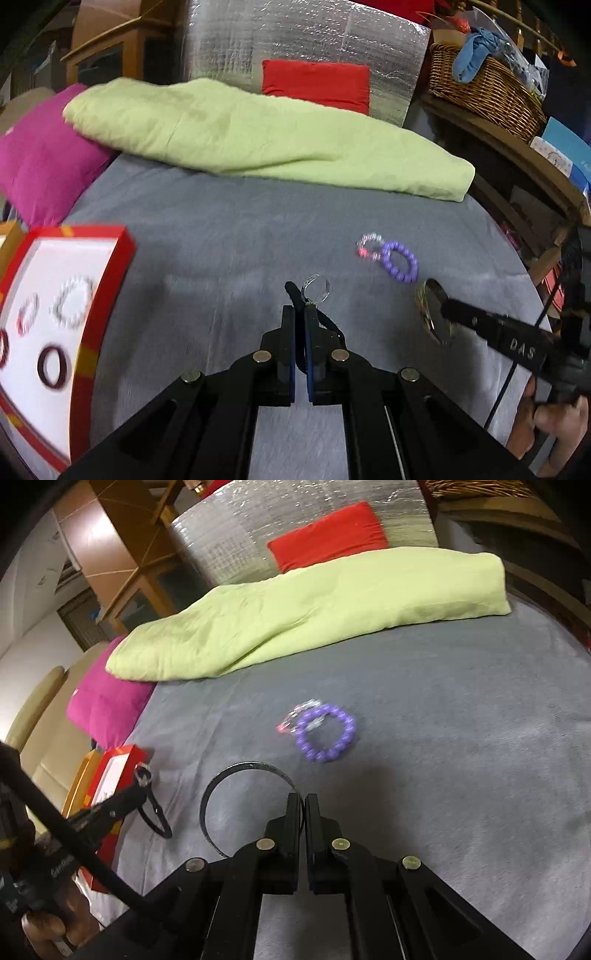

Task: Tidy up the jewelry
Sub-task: 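Grasp the black hair tie with the left tool while the right tool grasps the silver bangle, then carry the hair tie and silver bangle toward the red-rimmed tray with both tools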

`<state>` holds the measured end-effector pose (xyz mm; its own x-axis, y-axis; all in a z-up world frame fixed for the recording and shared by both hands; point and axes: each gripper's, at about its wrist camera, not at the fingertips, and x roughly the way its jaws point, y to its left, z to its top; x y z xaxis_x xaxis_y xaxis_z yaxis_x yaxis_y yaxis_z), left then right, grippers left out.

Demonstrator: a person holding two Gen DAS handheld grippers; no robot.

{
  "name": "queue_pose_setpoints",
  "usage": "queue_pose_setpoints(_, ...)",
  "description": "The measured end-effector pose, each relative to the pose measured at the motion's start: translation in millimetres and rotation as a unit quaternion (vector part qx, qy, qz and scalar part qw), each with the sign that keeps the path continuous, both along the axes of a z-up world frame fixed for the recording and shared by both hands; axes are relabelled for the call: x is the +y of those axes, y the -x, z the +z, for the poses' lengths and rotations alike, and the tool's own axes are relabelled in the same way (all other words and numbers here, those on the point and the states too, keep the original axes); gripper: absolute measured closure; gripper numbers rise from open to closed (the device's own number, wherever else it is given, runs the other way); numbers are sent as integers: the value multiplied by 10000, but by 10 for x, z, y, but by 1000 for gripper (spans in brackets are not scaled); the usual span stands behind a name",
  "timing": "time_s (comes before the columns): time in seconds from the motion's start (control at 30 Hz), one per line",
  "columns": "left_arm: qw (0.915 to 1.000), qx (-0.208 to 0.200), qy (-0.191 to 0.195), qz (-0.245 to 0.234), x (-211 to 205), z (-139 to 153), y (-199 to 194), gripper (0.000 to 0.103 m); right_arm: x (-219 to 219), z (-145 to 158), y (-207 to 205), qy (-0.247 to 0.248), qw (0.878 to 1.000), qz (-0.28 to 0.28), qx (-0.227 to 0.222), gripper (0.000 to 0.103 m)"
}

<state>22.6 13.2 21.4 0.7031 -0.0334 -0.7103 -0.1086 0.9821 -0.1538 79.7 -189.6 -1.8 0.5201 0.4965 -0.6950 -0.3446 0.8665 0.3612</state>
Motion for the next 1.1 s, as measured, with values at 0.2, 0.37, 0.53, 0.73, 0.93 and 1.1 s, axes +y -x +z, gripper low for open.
queue_pose_setpoints(0.2,9999,-51,-76,110,126,-113,131,99,46,15,96,40,10000,14,-84,100)
queue_pose_setpoints(0.37,9997,-122,-70,203,216,-135,109,99,101,8,89,122,9998,27,-139,100)
queue_pose_setpoints(0.53,9994,-178,40,296,304,-159,51,99,170,-19,48,218,9996,71,-180,100)
queue_pose_setpoints(0.73,9976,-249,70,644,502,-117,60,99,230,-56,15,306,9993,110,-185,100)
queue_pose_setpoints(0.93,9960,-193,232,841,676,-131,91,99,244,-81,34,386,9990,113,-201,100)
queue_pose_setpoints(1.1,9957,-133,269,877,697,-154,91,99,237,-88,33,414,9989,94,-201,100)
